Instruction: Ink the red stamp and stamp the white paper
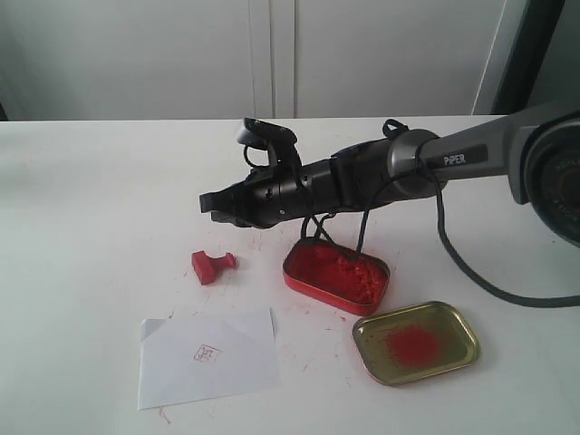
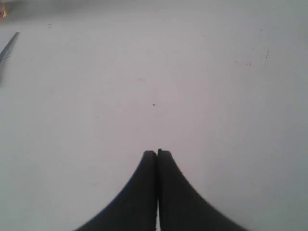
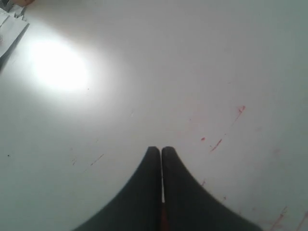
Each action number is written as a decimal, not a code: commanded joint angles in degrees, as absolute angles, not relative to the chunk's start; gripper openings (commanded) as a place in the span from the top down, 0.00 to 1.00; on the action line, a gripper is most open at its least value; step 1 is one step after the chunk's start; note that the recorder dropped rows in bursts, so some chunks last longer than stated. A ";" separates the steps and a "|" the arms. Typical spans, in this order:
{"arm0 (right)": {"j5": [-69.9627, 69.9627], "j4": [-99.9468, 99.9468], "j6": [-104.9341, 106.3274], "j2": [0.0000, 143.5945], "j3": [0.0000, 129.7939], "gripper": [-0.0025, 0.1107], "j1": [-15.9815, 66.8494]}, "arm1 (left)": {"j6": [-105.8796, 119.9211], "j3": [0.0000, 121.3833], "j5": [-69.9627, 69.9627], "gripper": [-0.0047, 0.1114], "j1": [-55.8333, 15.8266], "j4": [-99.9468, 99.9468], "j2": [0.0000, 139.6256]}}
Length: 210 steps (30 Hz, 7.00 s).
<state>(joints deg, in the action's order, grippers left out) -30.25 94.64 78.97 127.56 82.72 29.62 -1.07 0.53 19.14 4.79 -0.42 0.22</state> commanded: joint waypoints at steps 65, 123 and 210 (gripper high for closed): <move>-69.96 5.50 -0.89 105.74 82.72 0.98 11.91 | -1.15 0.00 19.50 0.96 5.02 -0.44 0.00; -59.60 0.00 -1.77 44.73 52.25 0.98 1.71 | -1.15 0.00 19.50 0.96 5.02 -0.44 0.00; -23.19 0.00 -1.28 0.00 3.44 0.98 2.90 | -1.15 0.00 19.50 0.96 5.02 -0.44 0.00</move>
